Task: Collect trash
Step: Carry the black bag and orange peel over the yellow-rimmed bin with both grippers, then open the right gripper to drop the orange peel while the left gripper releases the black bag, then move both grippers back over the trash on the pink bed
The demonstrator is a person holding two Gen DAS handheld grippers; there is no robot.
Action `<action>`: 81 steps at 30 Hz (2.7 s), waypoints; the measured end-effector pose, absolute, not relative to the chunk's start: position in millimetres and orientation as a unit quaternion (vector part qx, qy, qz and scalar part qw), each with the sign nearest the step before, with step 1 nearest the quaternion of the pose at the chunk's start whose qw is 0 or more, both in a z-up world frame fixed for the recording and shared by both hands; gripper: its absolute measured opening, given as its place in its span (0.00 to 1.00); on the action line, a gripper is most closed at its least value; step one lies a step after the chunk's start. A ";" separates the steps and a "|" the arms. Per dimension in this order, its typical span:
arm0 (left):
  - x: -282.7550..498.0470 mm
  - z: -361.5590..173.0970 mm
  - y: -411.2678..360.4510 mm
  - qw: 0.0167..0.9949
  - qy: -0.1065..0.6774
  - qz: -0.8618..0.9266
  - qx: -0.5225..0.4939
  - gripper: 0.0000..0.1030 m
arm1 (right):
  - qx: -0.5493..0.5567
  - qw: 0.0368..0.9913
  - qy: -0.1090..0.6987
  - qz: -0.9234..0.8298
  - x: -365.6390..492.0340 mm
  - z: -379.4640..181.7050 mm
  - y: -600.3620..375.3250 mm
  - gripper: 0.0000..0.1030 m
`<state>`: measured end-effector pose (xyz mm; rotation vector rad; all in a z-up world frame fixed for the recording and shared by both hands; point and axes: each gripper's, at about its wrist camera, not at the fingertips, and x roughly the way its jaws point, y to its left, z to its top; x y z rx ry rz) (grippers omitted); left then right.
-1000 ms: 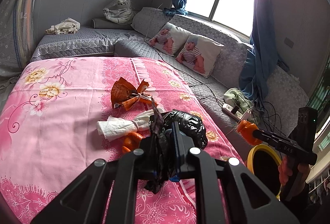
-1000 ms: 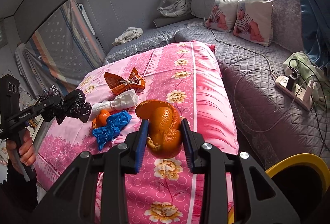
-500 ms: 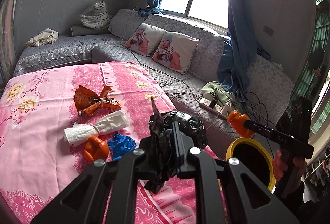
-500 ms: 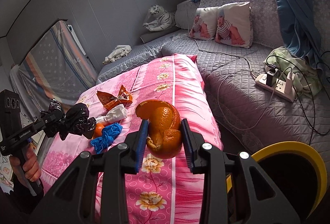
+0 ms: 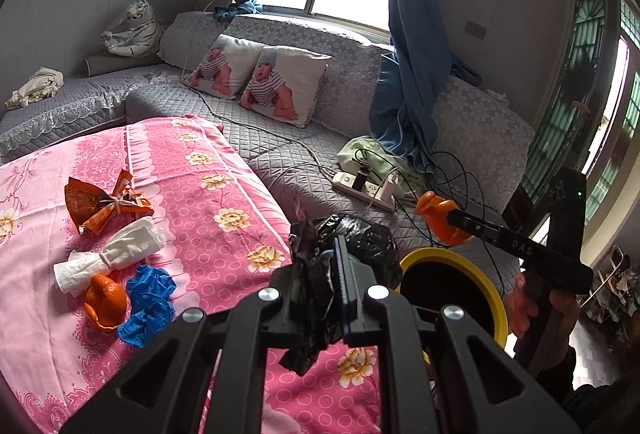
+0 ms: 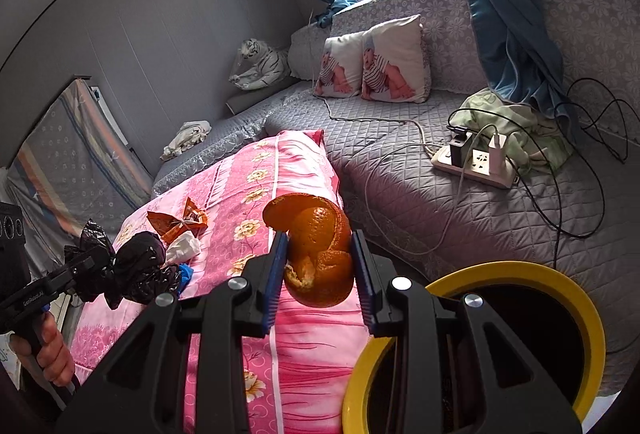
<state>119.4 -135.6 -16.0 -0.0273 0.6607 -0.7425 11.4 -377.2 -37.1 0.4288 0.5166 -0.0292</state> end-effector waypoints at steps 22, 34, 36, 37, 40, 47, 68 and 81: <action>98.5 -37.7 -243.2 0.820 0.341 -0.459 0.039 0.11 | 0.238 0.937 0.219 -0.130 -43.4 -38.1 -451.4 0.30; 88.9 -55.6 -290.3 0.789 0.357 -0.495 0.077 0.11 | 0.254 0.925 0.225 -0.169 -65.4 -51.0 -480.6 0.30; 88.7 -60.0 -297.5 0.783 0.363 -0.499 0.081 0.11 | 0.257 0.924 0.225 -0.174 -68.8 -53.0 -484.8 0.30; 88.4 -62.5 -301.4 0.780 0.366 -0.501 0.084 0.11 | 0.257 0.923 0.226 -0.177 -70.2 -54.1 -486.8 0.30; 85.9 -69.1 -314.0 0.773 0.371 -0.507 0.093 0.11 | 0.260 0.920 0.227 -0.184 -73.7 -58.2 -491.7 0.30; 79.0 -87.9 -341.0 0.752 0.386 -0.522 0.114 0.11 | 0.272 0.913 0.239 -0.190 -76.7 -71.4 -501.7 0.30; 88.3 -104.5 -340.0 0.753 0.405 -0.511 0.096 0.43 | 0.308 0.899 0.235 -0.206 -86.4 -86.5 -522.9 0.41; 125.8 -75.6 -287.5 0.802 0.378 -0.459 0.063 0.43 | 0.290 0.910 0.243 -0.168 -65.8 -75.8 -499.0 0.41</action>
